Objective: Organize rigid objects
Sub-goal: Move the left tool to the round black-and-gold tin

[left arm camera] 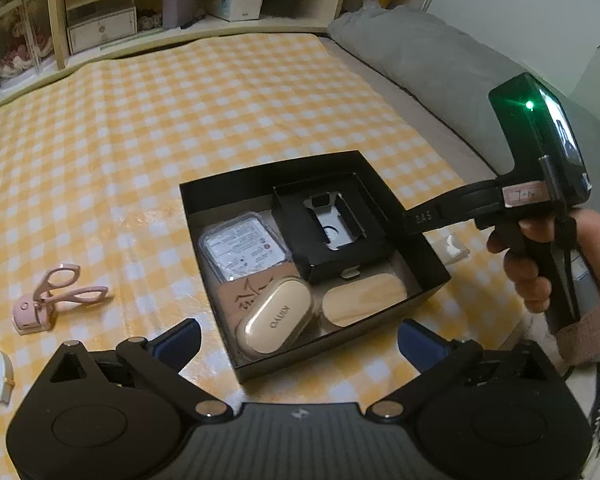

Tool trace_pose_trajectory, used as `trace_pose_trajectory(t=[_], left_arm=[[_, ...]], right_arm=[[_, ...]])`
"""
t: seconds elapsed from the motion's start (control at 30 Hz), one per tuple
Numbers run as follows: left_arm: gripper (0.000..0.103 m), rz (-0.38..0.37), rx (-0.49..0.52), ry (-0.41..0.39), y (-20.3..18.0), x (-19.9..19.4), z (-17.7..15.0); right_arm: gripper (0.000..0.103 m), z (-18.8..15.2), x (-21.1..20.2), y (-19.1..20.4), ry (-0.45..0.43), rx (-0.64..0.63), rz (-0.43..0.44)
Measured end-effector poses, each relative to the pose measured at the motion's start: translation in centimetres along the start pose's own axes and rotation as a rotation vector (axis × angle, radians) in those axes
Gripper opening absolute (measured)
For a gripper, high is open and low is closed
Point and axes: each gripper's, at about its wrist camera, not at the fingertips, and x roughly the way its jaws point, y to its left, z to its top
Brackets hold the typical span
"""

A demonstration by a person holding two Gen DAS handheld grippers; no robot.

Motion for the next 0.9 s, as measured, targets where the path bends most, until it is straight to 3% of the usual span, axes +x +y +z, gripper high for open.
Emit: trace_pose_trajectory(t=[0.3,0.6,0.77,0.9], left_arm=[[0.103,0.045,-0.021,-0.006,2.0,-0.4,0.0],[0.103,0.103,-0.05,-0.036,7.0,-1.9,1.4],[0.103,0.153,-0.039,0.021,9.4,-1.0,1.7],[0.103,0.179,-0.094,0.104,10.9,0.7,1.4]], right_arm=[[0.006,0.0,0.0,0.1,0.0,0.0,-0.001],[0.007,0.0,0.0,0.1,0.0,0.0,-0.002],[0.007,0.0,0.0,0.2,0.0,0.0,-0.002],[0.007,0.0,0.0,0.0,0.001,-0.001,-0.003]])
